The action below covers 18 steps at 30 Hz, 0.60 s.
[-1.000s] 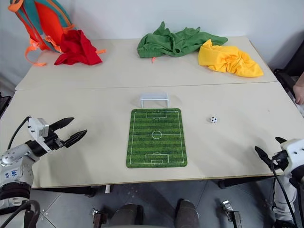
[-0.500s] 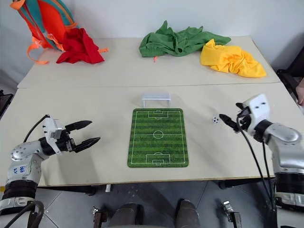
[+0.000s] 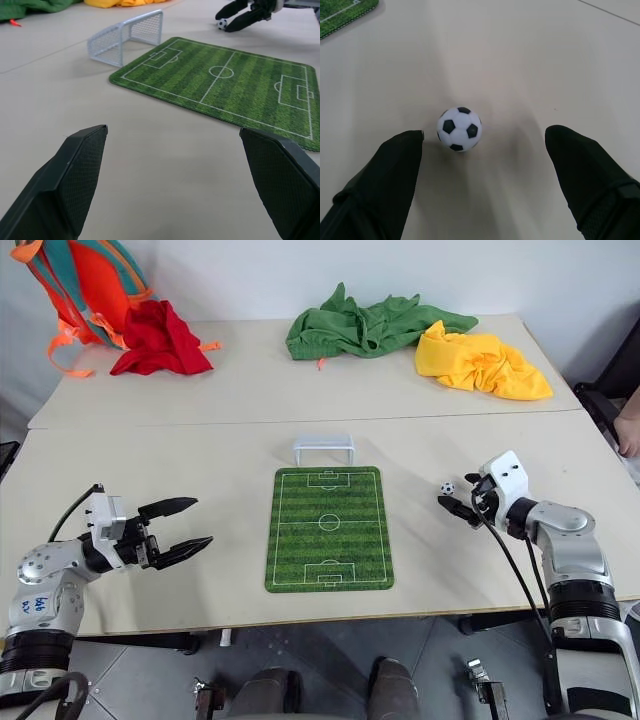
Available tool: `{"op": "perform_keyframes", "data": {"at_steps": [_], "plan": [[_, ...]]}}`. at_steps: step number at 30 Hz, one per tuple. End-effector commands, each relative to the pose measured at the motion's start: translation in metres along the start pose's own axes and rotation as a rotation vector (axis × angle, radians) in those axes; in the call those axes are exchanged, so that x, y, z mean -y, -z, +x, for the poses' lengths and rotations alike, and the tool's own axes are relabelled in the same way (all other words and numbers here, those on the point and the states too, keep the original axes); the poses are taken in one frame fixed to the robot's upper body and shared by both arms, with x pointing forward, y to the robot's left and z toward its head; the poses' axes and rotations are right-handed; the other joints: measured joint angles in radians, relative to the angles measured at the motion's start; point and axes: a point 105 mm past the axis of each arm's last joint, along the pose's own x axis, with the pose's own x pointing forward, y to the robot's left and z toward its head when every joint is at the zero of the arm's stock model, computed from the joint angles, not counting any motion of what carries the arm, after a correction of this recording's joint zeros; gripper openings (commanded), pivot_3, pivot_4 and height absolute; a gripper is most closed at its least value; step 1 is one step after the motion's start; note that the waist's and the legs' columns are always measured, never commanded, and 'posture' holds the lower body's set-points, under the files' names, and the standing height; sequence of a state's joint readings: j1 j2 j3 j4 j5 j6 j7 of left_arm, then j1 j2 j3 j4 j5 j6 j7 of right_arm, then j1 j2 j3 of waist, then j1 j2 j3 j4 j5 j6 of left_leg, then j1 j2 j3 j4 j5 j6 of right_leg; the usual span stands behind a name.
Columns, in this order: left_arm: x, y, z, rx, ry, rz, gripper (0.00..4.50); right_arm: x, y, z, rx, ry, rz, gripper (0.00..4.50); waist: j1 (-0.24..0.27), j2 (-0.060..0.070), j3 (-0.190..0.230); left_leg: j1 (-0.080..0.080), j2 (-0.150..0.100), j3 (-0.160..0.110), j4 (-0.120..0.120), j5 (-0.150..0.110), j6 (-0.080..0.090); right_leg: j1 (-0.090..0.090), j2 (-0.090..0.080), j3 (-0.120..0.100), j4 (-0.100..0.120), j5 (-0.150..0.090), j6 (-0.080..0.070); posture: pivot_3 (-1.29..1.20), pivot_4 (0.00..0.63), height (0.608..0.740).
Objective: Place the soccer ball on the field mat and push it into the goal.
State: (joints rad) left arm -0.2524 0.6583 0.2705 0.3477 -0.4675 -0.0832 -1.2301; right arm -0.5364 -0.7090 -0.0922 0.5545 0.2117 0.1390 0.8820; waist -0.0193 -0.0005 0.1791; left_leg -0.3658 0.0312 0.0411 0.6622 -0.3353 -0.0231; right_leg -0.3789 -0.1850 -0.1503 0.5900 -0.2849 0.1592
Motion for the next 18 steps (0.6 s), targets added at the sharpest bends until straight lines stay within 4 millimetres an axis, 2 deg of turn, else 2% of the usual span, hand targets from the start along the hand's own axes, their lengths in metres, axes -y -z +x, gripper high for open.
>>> {"op": "perform_keyframes", "data": {"at_steps": [1, 9, 12, 18], "plan": [[-0.004, -0.011, -0.004, 0.021, -0.022, 0.035, 4.5, 0.002, -0.007, 0.001, 0.029, -0.004, -0.019, 4.09, -0.002, 0.0, 0.0, 0.0, 0.0, 0.0, 0.0, 0.0, 0.0, 0.0, 0.0, 0.0, 0.0, 0.0, 0.0, 0.0, 0.15, 0.74], [-0.004, -0.009, 0.004, 0.033, -0.027, 0.031, 4.5, -0.002, -0.001, 0.024, 0.015, -0.02, 0.02, 4.09, -0.017, 0.0, 0.0, 0.001, 0.0, 0.0, 0.001, 0.0, 0.0, 0.0, 0.0, 0.0, 0.001, 0.0, 0.0, 0.0, 0.15, 0.74], [-0.004, -0.009, 0.005, 0.036, -0.031, 0.033, 4.5, -0.004, 0.001, 0.027, 0.021, -0.034, 0.031, 3.54, -0.017, 0.0, 0.0, 0.001, 0.0, 0.0, 0.002, 0.0, 0.0, 0.0, 0.0, 0.0, 0.002, 0.0, 0.0, 0.0, 0.15, 0.74], [-0.003, -0.008, 0.006, 0.04, -0.037, 0.039, 4.5, -0.004, 0.0, 0.03, 0.037, -0.027, 0.043, 1.51, -0.015, 0.0, 0.0, 0.001, 0.0, 0.0, 0.004, 0.0, 0.0, 0.001, 0.0, 0.001, 0.003, 0.001, 0.0, 0.0, 0.15, 0.74]]}}
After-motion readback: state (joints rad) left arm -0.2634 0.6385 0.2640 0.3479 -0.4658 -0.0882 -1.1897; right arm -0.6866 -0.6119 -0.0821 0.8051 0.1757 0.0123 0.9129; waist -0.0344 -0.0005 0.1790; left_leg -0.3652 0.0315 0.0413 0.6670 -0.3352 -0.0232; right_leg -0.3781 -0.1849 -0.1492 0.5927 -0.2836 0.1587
